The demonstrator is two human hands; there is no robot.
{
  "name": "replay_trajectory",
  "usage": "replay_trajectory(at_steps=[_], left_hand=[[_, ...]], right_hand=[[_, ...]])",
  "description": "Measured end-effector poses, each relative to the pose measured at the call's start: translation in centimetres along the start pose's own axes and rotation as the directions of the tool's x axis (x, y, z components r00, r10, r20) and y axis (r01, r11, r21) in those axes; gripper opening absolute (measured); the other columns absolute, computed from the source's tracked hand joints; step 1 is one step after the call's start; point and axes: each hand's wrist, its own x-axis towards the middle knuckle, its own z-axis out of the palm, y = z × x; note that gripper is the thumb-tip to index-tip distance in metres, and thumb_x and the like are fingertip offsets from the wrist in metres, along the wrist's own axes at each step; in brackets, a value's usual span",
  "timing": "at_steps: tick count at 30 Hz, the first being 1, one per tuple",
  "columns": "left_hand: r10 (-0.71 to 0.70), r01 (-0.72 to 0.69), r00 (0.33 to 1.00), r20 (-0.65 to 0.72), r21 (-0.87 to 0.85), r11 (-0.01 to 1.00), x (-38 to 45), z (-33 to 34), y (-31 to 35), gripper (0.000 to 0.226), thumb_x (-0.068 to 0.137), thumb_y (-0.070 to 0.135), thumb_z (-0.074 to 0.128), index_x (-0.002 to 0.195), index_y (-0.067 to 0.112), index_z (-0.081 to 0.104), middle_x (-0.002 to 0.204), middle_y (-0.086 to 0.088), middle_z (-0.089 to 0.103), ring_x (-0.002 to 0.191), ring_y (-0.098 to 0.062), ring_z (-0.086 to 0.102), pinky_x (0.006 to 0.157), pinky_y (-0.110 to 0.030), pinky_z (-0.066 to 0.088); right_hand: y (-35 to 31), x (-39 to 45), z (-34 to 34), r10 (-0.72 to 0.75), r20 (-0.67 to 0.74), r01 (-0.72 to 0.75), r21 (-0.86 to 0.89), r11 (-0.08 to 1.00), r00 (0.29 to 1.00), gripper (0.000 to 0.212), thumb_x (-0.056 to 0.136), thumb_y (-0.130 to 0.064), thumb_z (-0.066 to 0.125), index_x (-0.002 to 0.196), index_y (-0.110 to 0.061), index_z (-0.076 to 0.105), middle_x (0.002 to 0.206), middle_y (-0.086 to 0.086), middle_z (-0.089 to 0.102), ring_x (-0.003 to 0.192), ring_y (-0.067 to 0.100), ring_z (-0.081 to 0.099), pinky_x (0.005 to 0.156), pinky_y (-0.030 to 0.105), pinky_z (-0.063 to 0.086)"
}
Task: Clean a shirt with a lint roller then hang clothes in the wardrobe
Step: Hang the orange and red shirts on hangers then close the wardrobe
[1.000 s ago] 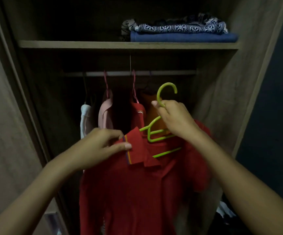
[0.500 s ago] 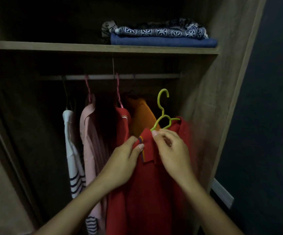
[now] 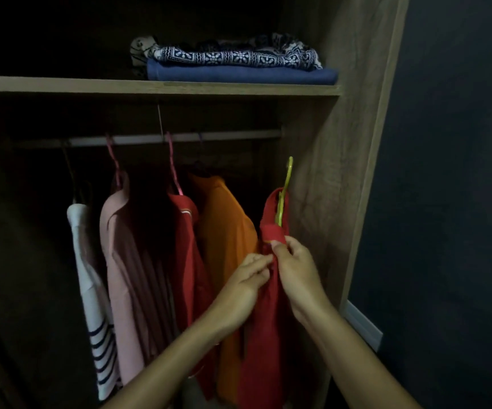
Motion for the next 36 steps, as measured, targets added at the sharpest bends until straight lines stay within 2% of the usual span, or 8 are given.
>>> replay_trajectory(at_steps=[2, 7, 9, 13, 16, 19, 27, 36], left_hand=[[0.026, -0.028, 0.999, 0.025, 0.076, 0.997, 0.4, -0.7, -0.5, 0.041, 0.076, 0.004, 0.044, 0.101, 0.025, 0.068, 0.102, 0.01, 0.056, 0.099, 0.008, 0.054, 0.09, -0.008, 0.035], [0.239, -0.087, 0.884, -0.402, 0.36, 0.929, 3.1, -3.7, 0.6, 0.041, 0.077, -0.004, 0.044, 0.094, 0.021, 0.072, 0.094, 0.011, 0.057, 0.096, -0.008, 0.056, 0.093, -0.016, 0.04], [0.331, -0.087, 0.843, -0.423, 0.501, 0.861, 5.2, -5.2, 1.4, 0.039, 0.08, 0.007, 0.046, 0.108, 0.021, 0.069, 0.107, 0.001, 0.057, 0.107, -0.019, 0.054, 0.1, -0.032, 0.041], [0.277, 0.083, 0.905, -0.323, 0.772, 0.631, 8.6, -7.0, 1.7, 0.04, 0.096, 0.036, 0.046, 0.135, 0.03, 0.051, 0.154, -0.01, 0.023, 0.134, -0.033, 0.031, 0.106, -0.051, 0.036], [0.179, 0.223, 0.9, -0.398, 0.771, 0.597, 9.6, -7.8, 0.8, 0.039, 0.096, 0.048, 0.041, 0.122, 0.023, 0.056, 0.158, -0.019, 0.011, 0.131, -0.044, 0.036, 0.106, -0.051, 0.036], [0.182, 0.231, 0.874, -0.451, 0.714, 0.661, 9.4, -8.3, 0.4, 0.022, 0.092, 0.014, 0.05, 0.113, 0.01, 0.053, 0.154, -0.025, 0.021, 0.117, -0.045, 0.052, 0.098, -0.044, 0.044], [0.166, 0.131, 0.907, -0.388, 0.633, 0.763, 7.7, -11.6, -1.3, 0.09, 0.073, -0.024, 0.038, 0.152, 0.016, 0.018, 0.161, -0.009, 0.006, 0.147, -0.021, 0.015, 0.095, -0.002, 0.02], [0.173, 0.086, 0.936, -0.307, 0.676, 0.732, 8.6, -11.2, -1.5, 0.087, 0.076, -0.022, 0.038, 0.152, 0.017, 0.019, 0.162, -0.007, 0.003, 0.148, -0.019, 0.012, 0.114, -0.022, 0.021]], right_hand=[[1.1, 0.7, -0.1, 0.026, -0.082, -0.029, -0.034, 0.999, 0.996, 0.025, 0.081, -0.029, 0.052, 0.099, -0.017, 0.063, 0.093, 0.008, 0.069, 0.091, 0.024, 0.066, 0.082, 0.04, 0.051], [0.6, 1.7, -1.3, -0.025, -0.098, 0.002, -0.232, 0.973, 0.995, 0.025, 0.073, -0.017, 0.049, 0.093, -0.017, 0.064, 0.083, 0.008, 0.069, 0.075, 0.026, 0.066, 0.068, 0.041, 0.053], [-0.3, 2.8, -1.9, -0.116, -0.058, 0.089, -0.35, 0.933, 0.992, 0.026, 0.08, -0.004, 0.05, 0.098, -0.016, 0.065, 0.088, 0.006, 0.07, 0.082, 0.024, 0.065, 0.074, 0.036, 0.051], [-1.6, 5.9, -1.8, -0.152, -0.008, 0.13, -0.474, 0.871, 0.988, 0.015, 0.084, -0.005, 0.056, 0.091, -0.012, 0.068, 0.089, 0.008, 0.07, 0.088, 0.027, 0.065, 0.074, 0.032, 0.047], [-4.0, 8.0, -0.7, -0.143, 0.049, 0.148, -0.518, 0.842, 0.988, 0.01, 0.085, -0.01, 0.057, 0.086, -0.008, 0.067, 0.085, 0.012, 0.069, 0.087, 0.032, 0.065, 0.069, 0.032, 0.045], [-6.8, 10.3, 1.4, -0.18, 0.089, 0.2, -0.542, 0.816, 0.98, 0.013, 0.085, -0.009, 0.054, 0.084, -0.005, 0.067, 0.085, 0.016, 0.068, 0.089, 0.035, 0.066, 0.067, 0.031, 0.044], [-12.1, 14.5, 5.8, -0.186, 0.037, 0.167, -0.63, 0.759, 0.982, 0.029, 0.091, -0.006, 0.044, 0.114, 0.005, 0.059, 0.122, 0.024, 0.06, 0.115, 0.038, 0.057, 0.089, 0.034, 0.046], [-8.5, 16.8, 6.7, -0.04, 0.029, 0.049, -0.676, 0.735, 0.999, 0.026, 0.09, -0.005, 0.05, 0.112, 0.002, 0.063, 0.12, 0.022, 0.063, 0.112, 0.035, 0.06, 0.087, 0.033, 0.049]])
